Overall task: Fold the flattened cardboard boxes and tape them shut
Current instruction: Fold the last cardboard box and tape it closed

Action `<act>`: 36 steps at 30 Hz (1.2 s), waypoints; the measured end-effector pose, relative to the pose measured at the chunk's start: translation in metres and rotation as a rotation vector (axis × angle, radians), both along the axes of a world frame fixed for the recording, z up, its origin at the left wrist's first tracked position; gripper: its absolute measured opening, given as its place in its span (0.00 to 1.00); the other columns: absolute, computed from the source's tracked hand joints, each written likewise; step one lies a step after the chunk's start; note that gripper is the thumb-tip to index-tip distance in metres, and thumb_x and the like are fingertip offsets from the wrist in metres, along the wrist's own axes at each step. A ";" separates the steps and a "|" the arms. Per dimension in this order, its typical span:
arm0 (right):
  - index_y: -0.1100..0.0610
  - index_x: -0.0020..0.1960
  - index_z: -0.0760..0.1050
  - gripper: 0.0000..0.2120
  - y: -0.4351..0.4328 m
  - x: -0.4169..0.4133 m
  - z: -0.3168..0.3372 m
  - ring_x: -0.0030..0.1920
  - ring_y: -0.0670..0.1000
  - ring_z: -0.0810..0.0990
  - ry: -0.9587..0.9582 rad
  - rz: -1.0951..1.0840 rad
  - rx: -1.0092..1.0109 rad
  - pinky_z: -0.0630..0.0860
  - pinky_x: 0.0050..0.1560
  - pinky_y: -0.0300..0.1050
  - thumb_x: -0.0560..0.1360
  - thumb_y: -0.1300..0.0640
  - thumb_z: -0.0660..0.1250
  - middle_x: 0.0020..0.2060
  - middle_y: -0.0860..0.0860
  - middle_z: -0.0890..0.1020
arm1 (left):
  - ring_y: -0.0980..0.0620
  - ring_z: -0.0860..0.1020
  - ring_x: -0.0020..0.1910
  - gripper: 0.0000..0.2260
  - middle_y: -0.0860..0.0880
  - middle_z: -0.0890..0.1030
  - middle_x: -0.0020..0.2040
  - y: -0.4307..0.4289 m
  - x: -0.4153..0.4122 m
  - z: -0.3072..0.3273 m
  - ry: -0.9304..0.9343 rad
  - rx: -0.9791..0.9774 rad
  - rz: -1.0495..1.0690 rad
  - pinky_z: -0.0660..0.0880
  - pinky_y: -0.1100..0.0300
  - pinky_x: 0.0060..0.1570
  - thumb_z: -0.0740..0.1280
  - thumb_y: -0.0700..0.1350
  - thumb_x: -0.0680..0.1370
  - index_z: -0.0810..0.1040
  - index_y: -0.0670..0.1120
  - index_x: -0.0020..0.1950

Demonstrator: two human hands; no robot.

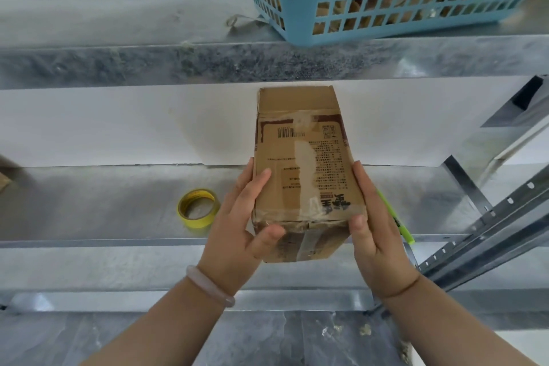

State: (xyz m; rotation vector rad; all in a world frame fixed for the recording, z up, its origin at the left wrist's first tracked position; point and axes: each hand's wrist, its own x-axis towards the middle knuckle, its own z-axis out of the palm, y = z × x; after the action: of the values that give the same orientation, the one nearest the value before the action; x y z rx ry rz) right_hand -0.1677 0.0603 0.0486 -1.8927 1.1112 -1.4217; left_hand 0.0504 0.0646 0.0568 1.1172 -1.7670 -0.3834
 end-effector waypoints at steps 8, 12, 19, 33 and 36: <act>0.39 0.77 0.53 0.38 -0.005 0.007 0.009 0.68 0.35 0.69 0.067 -0.058 0.030 0.71 0.64 0.33 0.73 0.30 0.63 0.67 0.28 0.67 | 0.59 0.64 0.71 0.32 0.54 0.63 0.75 0.000 -0.010 0.011 -0.056 0.078 0.138 0.66 0.72 0.63 0.62 0.71 0.71 0.64 0.59 0.72; 0.38 0.79 0.49 0.31 -0.003 0.002 0.000 0.70 0.38 0.69 0.031 0.035 0.121 0.69 0.65 0.33 0.79 0.34 0.53 0.69 0.30 0.68 | 0.55 0.65 0.72 0.30 0.49 0.62 0.77 -0.002 0.001 0.010 -0.107 0.062 0.035 0.65 0.73 0.64 0.56 0.68 0.76 0.60 0.55 0.75; 0.30 0.75 0.37 0.35 0.010 -0.007 0.004 0.73 0.29 0.53 0.002 0.200 0.418 0.59 0.70 0.30 0.76 0.28 0.53 0.72 0.23 0.53 | 0.58 0.62 0.74 0.25 0.52 0.60 0.77 0.003 0.010 0.013 -0.083 0.076 -0.027 0.63 0.70 0.67 0.52 0.64 0.80 0.60 0.57 0.74; 0.54 0.80 0.49 0.40 0.040 -0.021 -0.048 0.71 0.56 0.68 -0.142 -0.046 1.185 0.67 0.71 0.53 0.77 0.45 0.67 0.74 0.54 0.68 | 0.73 0.59 0.68 0.30 0.61 0.59 0.75 0.013 0.004 0.024 -0.107 0.140 0.073 0.65 0.76 0.62 0.66 0.65 0.68 0.60 0.67 0.68; 0.57 0.79 0.56 0.37 0.047 -0.023 -0.050 0.69 0.58 0.70 -0.353 -0.079 1.231 0.68 0.70 0.57 0.76 0.52 0.70 0.71 0.56 0.71 | 0.65 0.66 0.67 0.29 0.61 0.65 0.73 0.020 0.004 0.024 0.060 0.157 0.086 0.70 0.73 0.59 0.67 0.68 0.68 0.64 0.67 0.67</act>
State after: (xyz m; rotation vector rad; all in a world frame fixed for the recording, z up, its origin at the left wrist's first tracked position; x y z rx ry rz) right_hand -0.1908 0.1074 -0.0010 -0.7000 1.3884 -0.7011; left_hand 0.0544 0.0845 0.0809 1.2748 -1.6531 -0.5053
